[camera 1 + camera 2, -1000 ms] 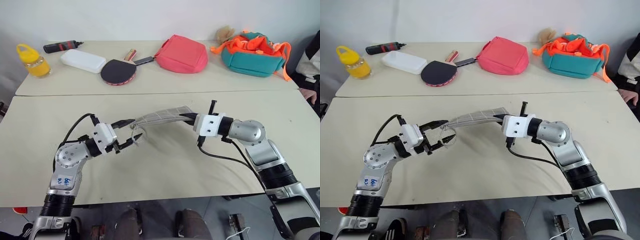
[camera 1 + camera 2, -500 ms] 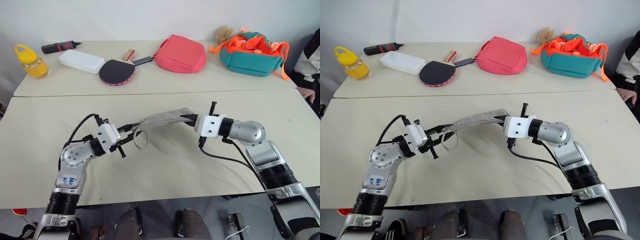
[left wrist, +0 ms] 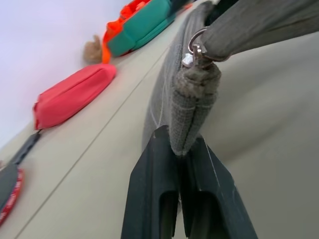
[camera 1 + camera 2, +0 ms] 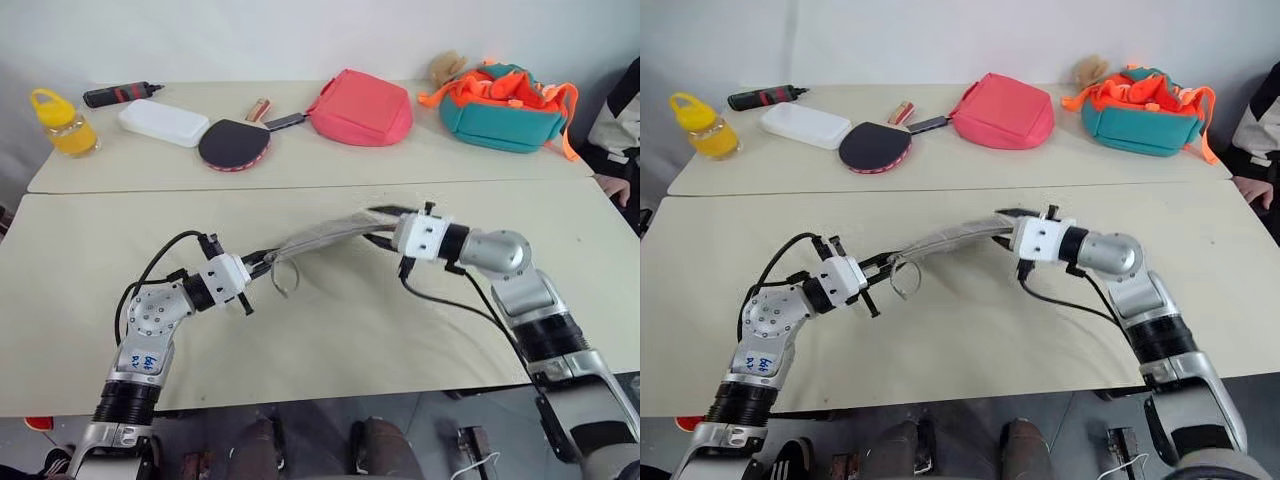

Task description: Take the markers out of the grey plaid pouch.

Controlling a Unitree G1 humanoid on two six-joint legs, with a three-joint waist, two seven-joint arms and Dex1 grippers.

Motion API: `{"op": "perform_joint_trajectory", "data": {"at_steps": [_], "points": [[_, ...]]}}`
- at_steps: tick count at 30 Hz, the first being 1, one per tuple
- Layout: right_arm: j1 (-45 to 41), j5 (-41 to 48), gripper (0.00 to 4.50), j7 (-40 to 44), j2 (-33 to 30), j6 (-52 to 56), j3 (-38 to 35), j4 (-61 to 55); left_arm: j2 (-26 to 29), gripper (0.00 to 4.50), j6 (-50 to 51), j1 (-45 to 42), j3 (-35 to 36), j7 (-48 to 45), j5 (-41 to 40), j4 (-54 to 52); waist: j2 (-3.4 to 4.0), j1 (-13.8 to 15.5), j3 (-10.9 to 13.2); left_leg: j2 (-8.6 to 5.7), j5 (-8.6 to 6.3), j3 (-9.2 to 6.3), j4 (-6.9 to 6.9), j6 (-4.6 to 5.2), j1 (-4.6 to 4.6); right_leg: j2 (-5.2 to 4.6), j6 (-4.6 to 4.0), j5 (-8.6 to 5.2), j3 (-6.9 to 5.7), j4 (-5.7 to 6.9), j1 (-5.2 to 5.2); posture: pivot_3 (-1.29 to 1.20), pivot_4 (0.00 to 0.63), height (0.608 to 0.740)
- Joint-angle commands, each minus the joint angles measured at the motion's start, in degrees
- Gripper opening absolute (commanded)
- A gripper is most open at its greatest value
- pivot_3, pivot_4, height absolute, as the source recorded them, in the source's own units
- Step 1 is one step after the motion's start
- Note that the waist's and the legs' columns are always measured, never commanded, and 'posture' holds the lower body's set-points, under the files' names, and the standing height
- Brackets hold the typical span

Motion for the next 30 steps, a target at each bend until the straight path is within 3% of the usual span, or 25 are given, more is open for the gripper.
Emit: {"op": "perform_joint_trajectory", "data": {"at_steps": [1,4,8,12,15,21,30], "points": [[0.5,3.5,2.75,2.4,-0.4,0.5,-1.8,-1.8,-0.9,0.0,-1.7,-0.7,-0.5,3.9,2.6,-0.8,0.0,0.0,0.0,0.0,0.0,0.0,-0.02,0.0,0.0,0.0,0.0,0.0,0.0,0.0,0.0,0.0,0.15,0.74],[5.8,18.8,2.75,10.6,-1.9,15.4,-4.9,-13.4,-2.5,0.0,0.0,0.3,-2.5,6.5,5.5,-2.0,0.0,0.5,0.0,-0.03,0.0,-0.03,-0.1,0.0,-0.02,-0.01,0.02,0.01,-0.06,0.01,0.01,0.0,0.15,0.74],[10.3,36.8,2.75,11.7,-4.0,38.8,-9.2,-28.6,-4.4,0.0,2.6,1.2,-5.0,8.4,7.7,-1.9,0.0,0.8,0.0,-0.04,-0.02,-0.1,-0.13,0.02,-0.05,-0.01,0.05,0.03,-0.05,0.03,0.02,0.0,0.15,0.74],[13.0,43.2,2.75,10.1,-4.4,49.9,-8.9,-37.8,-5.4,0.0,4.0,0.3,-6.4,8.9,7.9,-1.8,0.01,0.6,0.0,0.02,-0.01,-0.14,-0.01,0.04,0.0,0.01,0.0,0.04,-0.04,-0.03,0.02,0.0,0.15,0.74],[15.9,44.4,2.75,8.5,-3.1,55.0,-5.4,-43.5,-5.7,0.0,4.6,-0.6,-6.8,9.3,7.6,-2.2,0.0,0.6,0.0,0.02,0.02,-0.17,-0.02,0.07,-0.01,0.0,-0.03,0.06,-0.05,-0.03,0.03,0.0,0.15,0.74],[15.5,40.2,2.75,2.2,3.0,58.3,-0.8,-44.3,-5.3,0.0,5.1,-1.5,-7.0,9.5,8.0,-2.6,0.0,0.5,0.0,-0.01,0.02,-0.14,-0.02,0.06,-0.03,-0.03,-0.03,0.06,-0.05,-0.02,0.01,0.0,0.15,0.74],[14.8,31.9,2.75,3.6,6.4,53.7,5.4,-40.1,-5.3,0.0,6.2,-1.5,-7.4,9.8,8.0,-3.8,0.0,0.4,0.0,-0.02,0.01,-0.12,-0.03,0.07,-0.04,-0.03,-0.02,0.06,-0.06,-0.06,0.01,0.0,0.15,0.74]]}}
